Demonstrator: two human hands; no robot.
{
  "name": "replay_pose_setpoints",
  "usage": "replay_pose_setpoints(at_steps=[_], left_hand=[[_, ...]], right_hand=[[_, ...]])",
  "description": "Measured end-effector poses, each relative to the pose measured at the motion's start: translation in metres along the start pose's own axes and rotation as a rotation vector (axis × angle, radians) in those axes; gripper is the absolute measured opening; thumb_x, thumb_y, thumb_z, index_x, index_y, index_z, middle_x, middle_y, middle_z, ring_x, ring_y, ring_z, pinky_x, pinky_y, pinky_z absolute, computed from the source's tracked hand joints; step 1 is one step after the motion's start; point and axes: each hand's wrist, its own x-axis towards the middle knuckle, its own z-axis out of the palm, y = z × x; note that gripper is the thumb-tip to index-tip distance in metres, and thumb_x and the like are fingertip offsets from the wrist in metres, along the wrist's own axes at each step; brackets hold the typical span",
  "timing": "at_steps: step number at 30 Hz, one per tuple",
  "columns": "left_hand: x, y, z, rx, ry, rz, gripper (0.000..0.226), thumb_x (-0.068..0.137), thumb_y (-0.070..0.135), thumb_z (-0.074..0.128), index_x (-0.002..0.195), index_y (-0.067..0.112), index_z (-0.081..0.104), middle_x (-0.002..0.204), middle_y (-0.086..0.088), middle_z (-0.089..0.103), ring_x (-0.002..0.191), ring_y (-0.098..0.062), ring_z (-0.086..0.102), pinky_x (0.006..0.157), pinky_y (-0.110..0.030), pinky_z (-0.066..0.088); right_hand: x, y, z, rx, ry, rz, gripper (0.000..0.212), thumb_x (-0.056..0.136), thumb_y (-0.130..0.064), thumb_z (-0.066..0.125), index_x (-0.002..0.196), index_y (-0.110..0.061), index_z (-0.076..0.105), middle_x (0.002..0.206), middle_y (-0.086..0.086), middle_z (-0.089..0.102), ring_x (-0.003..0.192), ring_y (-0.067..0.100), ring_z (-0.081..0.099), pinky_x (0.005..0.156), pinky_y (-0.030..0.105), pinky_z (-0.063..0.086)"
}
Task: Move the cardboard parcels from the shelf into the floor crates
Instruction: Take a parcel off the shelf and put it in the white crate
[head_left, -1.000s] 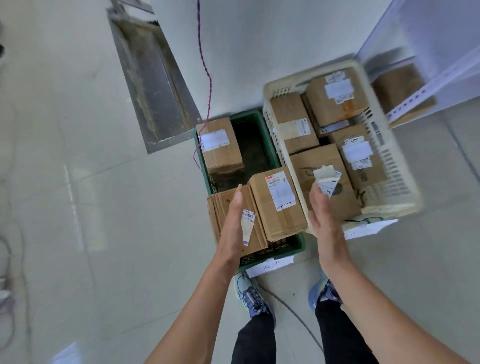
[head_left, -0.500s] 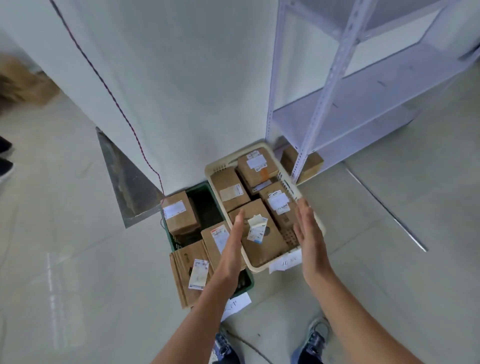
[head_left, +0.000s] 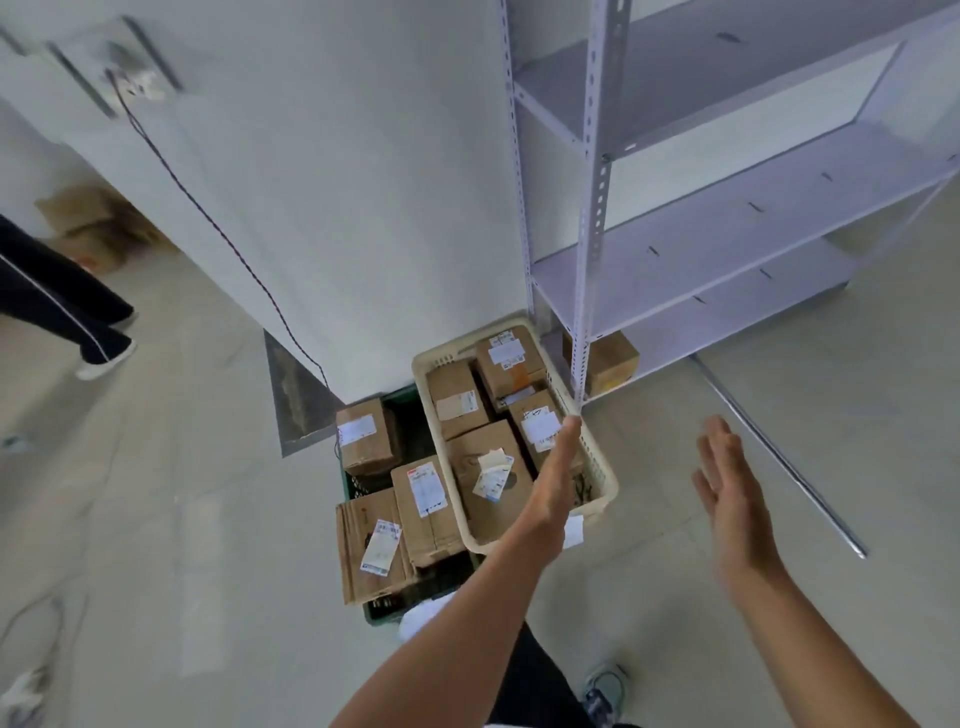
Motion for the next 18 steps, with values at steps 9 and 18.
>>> replay_pose_setpoints(at_steps=[9, 18], left_hand=[[0.066, 0.018, 0.051, -0.035, 0.017, -0.008, 0.101, 0.087, 0.081, 0.031, 0.172, 0.027, 0.023, 0.18, 0.006, 0.02, 0.166, -0.015, 0.017, 0.135, -0.052, 0.012], [0.175, 0.039, 0.089, -0.129, 0.072, -0.068, 0.084, 0.101, 0.072, 0.026, 0.172, 0.029, 0.019, 0.179, 0.01, 0.02, 0.165, -0.012, 0.017, 0.133, -0.051, 0.013]], right_hand=[[0.066, -0.023, -0.041, -0.055, -0.014, 0.069, 0.084, 0.092, -0.071, 0.037, 0.165, -0.028, 0.034, 0.157, -0.023, 0.042, 0.149, -0.002, 0.038, 0.127, 0.033, 0.027], [0.184, -0.048, -0.077, -0.131, -0.058, 0.132, 0.085, 0.091, -0.07, 0.035, 0.164, -0.026, 0.032, 0.156, -0.021, 0.039, 0.15, 0.001, 0.037, 0.127, 0.034, 0.026]])
